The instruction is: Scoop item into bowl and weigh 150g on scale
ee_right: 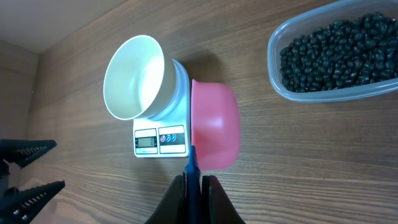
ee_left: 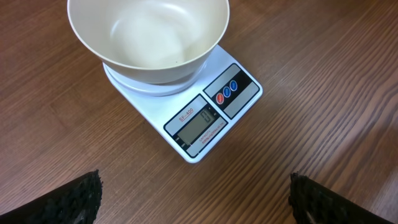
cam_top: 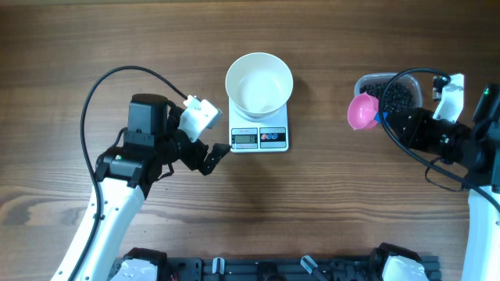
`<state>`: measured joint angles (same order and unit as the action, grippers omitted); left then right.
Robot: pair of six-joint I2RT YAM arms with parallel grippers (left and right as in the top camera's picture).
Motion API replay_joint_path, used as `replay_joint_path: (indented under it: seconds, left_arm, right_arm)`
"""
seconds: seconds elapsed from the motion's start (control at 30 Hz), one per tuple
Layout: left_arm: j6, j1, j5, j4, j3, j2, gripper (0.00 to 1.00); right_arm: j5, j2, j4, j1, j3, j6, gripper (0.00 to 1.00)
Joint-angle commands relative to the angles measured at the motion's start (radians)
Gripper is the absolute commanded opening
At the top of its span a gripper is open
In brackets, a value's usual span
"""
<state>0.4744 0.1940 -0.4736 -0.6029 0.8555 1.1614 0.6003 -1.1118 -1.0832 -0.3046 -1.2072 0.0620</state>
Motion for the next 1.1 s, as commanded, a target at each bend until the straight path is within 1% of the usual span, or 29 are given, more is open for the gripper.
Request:
replay_joint_path:
  seconds: [0.0,0.13,0.23,0.37,0.47,1.07]
  left_arm:
    - [0.019,-0.006,-0.023,0.004,-0.005,0.006,1.0]
    - [0.019,-0.006,-0.023,0.004,-0.005,0.006,1.0]
    - [0.02,-0.006,0.014,0.006,-0.005,0.006,1.0]
    - [0.02,-0.006,0.047,0.048,-0.005,0.006,1.0]
    - [0.02,-0.006,0.048,0.073,-0.005,0.006,1.0]
    - [0.019,-0.006,0.048,0.071,-0.005,0.006,1.0]
  right_arm:
    - [-0.01,-0.005,0.005,-0.003,-0.022,-0.01,0.04]
    - [-0.01,-0.005,0.005,-0.003,-0.022,-0.01,0.04]
    - [-0.01,-0.005,0.005,-0.003,-0.022,-0.01,0.04]
    - [-0.01,-0.005,0.005,-0.003,-0.022,-0.01,0.04]
    - [-0.01,-0.005,0.005,-0.003,-0.022,-0.01,0.04]
    - [-0.01,-0.005,-0.006,-0.003,-0.022,-0.011,0.04]
